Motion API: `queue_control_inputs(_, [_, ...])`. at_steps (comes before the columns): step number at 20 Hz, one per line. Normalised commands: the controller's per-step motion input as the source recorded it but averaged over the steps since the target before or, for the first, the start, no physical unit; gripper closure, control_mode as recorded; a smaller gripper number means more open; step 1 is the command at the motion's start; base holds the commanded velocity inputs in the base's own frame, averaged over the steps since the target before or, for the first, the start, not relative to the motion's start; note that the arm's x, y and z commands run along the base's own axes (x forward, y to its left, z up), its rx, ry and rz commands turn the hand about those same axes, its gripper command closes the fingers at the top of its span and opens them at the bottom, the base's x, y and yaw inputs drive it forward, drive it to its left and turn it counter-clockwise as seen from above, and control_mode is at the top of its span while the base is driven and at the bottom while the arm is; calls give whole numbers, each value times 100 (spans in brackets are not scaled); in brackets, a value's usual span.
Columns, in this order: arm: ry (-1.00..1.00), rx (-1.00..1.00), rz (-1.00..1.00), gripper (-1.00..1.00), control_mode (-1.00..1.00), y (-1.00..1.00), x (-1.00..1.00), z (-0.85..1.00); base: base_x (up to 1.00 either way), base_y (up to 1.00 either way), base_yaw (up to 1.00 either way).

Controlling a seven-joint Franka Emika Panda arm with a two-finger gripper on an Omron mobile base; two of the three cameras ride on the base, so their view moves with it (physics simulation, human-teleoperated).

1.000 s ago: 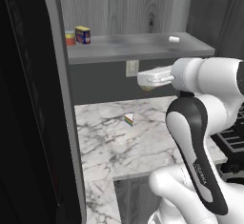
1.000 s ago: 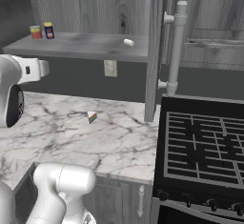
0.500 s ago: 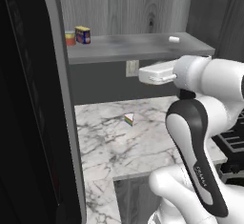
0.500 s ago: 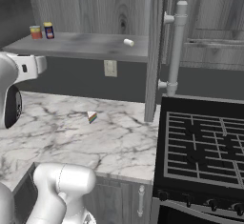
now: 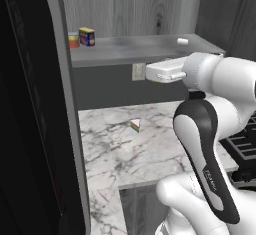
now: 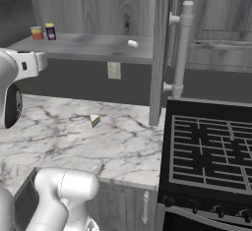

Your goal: Pick the cans from the counter and place them in their designated side in the cabinet.

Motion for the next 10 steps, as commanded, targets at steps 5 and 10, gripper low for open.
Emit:
queue_control_inputs(5, [3,1,0,100,-100,0,5,17,0,0,0])
queue_control_inputs(10, [0,0,0,100,-100,0,4,12,0,0,0])
